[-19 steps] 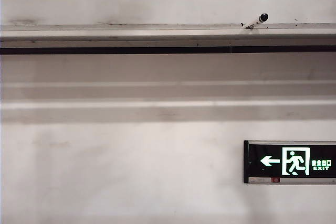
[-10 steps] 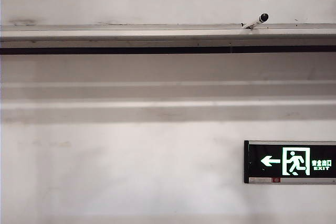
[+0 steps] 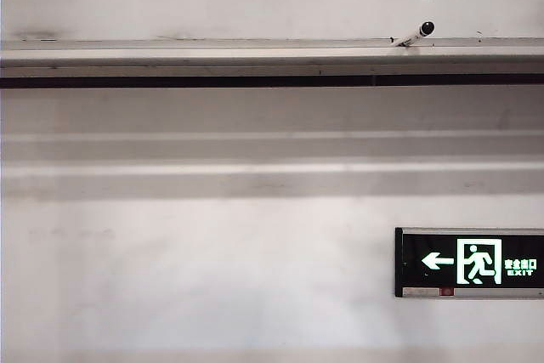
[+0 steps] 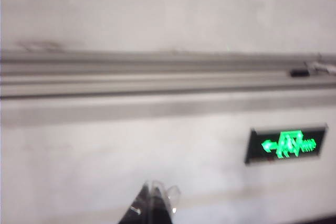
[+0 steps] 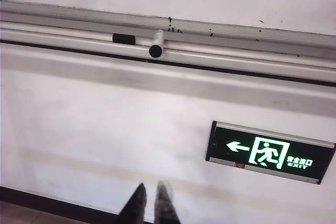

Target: Take a marker from the whiteboard tray, write "Hi!" on the whiteboard, and then put the marker back vertically into the whiteboard tray.

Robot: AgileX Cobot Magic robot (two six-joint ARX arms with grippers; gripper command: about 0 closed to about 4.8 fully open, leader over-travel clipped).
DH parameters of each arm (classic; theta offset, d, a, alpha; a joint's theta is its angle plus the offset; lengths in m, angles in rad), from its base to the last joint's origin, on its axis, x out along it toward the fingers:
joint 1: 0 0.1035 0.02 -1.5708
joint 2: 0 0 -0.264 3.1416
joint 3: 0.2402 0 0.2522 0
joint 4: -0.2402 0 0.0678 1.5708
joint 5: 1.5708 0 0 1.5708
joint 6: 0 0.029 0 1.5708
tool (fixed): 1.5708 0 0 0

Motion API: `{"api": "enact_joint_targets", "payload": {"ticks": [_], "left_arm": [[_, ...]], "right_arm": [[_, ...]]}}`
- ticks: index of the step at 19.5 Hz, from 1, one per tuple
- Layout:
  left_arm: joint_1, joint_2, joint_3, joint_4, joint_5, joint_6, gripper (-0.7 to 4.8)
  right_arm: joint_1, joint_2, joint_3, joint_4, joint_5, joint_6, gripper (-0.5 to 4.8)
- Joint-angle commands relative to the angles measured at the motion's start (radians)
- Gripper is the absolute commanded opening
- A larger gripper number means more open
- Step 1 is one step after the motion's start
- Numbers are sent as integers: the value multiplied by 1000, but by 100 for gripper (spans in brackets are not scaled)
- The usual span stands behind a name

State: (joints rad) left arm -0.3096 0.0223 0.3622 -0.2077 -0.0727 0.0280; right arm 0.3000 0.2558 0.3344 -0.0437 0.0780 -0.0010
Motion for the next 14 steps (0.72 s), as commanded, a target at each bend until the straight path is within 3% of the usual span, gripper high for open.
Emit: {"api": "enact_joint_targets", "payload": {"ticks": [1, 4, 8, 14], "left_arm": [[76, -5, -58, 56, 74, -3, -6], [171, -19, -117, 64, 77, -3, -6], [226, -19, -203, 103, 77, -5, -6], [283, -19, -323, 293, 77, -45, -6]], "right_arm": [[2, 0, 2, 11, -3, 1, 31], [2, 0, 2, 10, -3, 1, 31], [2, 0, 2, 10, -3, 1, 31], [2, 0, 2, 10, -3, 1, 31]]}}
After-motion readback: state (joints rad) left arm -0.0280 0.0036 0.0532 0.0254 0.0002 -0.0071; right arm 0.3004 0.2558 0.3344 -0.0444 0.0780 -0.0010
